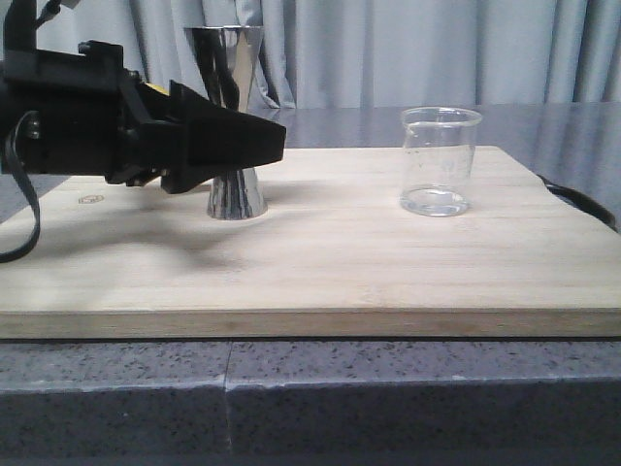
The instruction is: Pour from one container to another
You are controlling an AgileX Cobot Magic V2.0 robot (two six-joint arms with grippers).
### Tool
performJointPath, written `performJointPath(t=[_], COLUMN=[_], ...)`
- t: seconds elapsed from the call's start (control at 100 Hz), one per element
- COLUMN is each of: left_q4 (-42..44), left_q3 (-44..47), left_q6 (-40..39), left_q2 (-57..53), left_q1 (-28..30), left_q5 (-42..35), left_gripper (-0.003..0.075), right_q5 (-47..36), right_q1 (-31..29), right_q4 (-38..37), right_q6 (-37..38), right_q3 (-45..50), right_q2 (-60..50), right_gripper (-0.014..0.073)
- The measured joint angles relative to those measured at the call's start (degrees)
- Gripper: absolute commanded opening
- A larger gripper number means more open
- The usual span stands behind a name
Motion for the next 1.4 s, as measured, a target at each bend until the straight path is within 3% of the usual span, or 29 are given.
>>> performJointPath(t=[0.75, 1.19, 1.4], left_q4=[7.4, 23.5, 23.1], left_q3=[0.0, 0.0, 0.0], left_q6=[-5.2, -14.9, -17.0], left_q2=[-3.8, -13.3, -24.0], left_q1=[2.4, 12.0, 20.9], left_q5=[2.9, 3.7, 3.7], left_gripper=[0.0603, 0.0602, 0.0599], right_q5=[3.1, 6.5, 18.8], right_q1=[0.0, 0.0, 0.0], right_q4=[0.0, 0.0, 0.2], right_q6=[0.0, 0.0, 0.0], right_q3=[0.0, 0.0, 0.0], right_q2=[0.0, 0.0, 0.0], right_gripper=[0.0626, 0.0626, 0.0626])
